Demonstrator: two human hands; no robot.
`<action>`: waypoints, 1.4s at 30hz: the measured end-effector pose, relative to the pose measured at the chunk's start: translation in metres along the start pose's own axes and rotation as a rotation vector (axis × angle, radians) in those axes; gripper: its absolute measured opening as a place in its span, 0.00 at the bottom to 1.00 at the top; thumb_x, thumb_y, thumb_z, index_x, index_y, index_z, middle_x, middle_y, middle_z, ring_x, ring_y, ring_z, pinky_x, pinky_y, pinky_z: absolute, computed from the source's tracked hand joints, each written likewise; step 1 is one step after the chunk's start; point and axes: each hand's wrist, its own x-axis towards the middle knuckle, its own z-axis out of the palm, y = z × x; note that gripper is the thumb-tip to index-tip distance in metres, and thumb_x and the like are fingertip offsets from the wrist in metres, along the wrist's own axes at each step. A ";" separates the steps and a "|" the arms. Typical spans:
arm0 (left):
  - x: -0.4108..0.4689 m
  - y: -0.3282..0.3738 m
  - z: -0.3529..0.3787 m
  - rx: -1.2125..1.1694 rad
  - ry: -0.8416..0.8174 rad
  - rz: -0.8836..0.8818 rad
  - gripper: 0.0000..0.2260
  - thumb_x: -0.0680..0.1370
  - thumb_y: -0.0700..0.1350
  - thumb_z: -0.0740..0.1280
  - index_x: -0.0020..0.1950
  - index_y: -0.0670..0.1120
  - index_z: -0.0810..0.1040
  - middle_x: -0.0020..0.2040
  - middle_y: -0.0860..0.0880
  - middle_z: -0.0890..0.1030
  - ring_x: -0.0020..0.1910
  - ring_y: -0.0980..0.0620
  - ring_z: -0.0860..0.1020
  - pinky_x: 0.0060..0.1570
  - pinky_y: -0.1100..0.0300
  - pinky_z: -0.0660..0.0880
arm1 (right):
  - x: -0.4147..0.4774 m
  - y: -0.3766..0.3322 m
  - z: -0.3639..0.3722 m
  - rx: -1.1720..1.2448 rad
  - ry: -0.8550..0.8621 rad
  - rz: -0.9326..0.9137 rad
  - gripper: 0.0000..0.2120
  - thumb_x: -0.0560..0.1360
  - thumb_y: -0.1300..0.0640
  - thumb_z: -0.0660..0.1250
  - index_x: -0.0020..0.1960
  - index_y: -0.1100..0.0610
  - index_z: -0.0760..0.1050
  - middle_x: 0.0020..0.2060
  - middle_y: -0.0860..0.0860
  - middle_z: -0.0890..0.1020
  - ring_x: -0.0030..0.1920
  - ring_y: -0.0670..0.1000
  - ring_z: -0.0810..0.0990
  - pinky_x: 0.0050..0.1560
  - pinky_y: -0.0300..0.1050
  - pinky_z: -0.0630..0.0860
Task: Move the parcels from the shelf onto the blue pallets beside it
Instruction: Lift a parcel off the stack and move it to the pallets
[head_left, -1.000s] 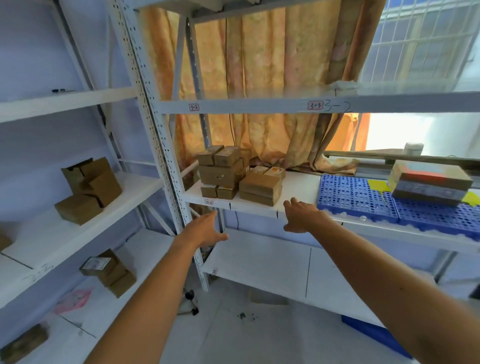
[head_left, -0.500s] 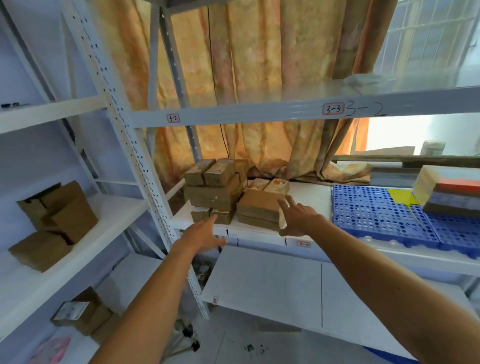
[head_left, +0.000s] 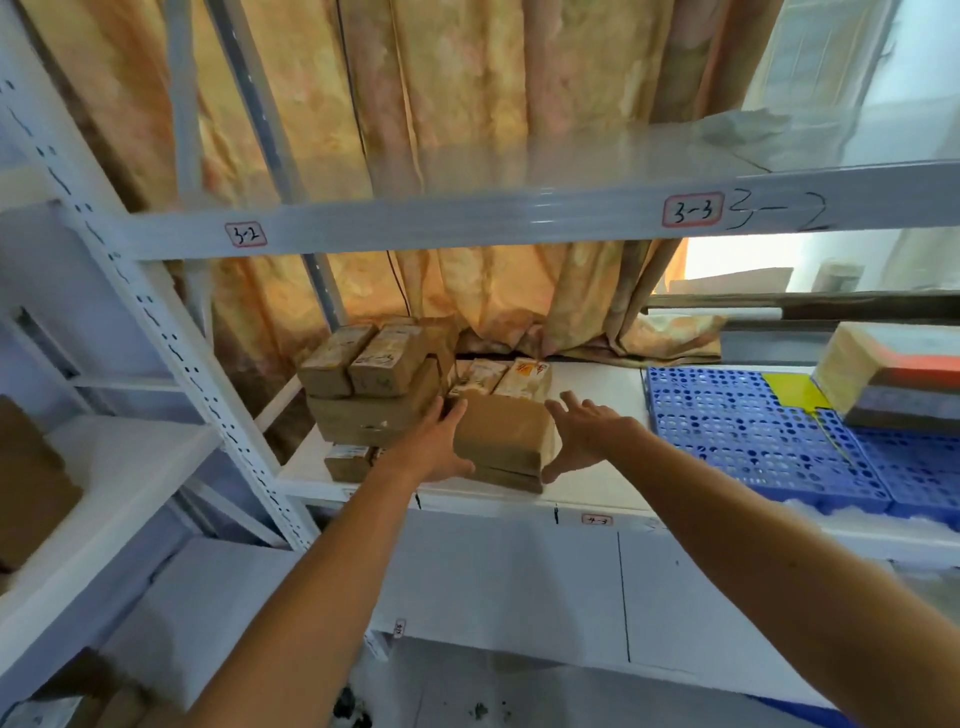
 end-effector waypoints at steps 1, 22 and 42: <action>0.010 -0.001 -0.001 -0.014 -0.004 0.011 0.48 0.75 0.55 0.74 0.82 0.58 0.42 0.82 0.50 0.39 0.80 0.41 0.52 0.73 0.41 0.64 | 0.005 -0.001 0.001 -0.005 -0.018 0.006 0.60 0.63 0.29 0.74 0.81 0.53 0.46 0.77 0.57 0.55 0.73 0.63 0.63 0.69 0.58 0.68; 0.125 -0.028 -0.001 0.155 -0.224 0.290 0.64 0.62 0.66 0.80 0.82 0.55 0.38 0.81 0.51 0.33 0.80 0.40 0.52 0.75 0.38 0.59 | 0.084 -0.033 0.004 0.194 -0.154 0.189 0.67 0.57 0.31 0.79 0.80 0.47 0.41 0.78 0.51 0.54 0.73 0.62 0.66 0.70 0.62 0.67; 0.145 -0.027 0.000 0.173 -0.210 0.327 0.67 0.53 0.69 0.81 0.81 0.54 0.45 0.79 0.51 0.51 0.75 0.40 0.63 0.67 0.38 0.69 | 0.101 -0.040 0.010 0.128 -0.170 0.204 0.65 0.57 0.33 0.80 0.80 0.52 0.46 0.70 0.56 0.61 0.66 0.62 0.70 0.63 0.59 0.73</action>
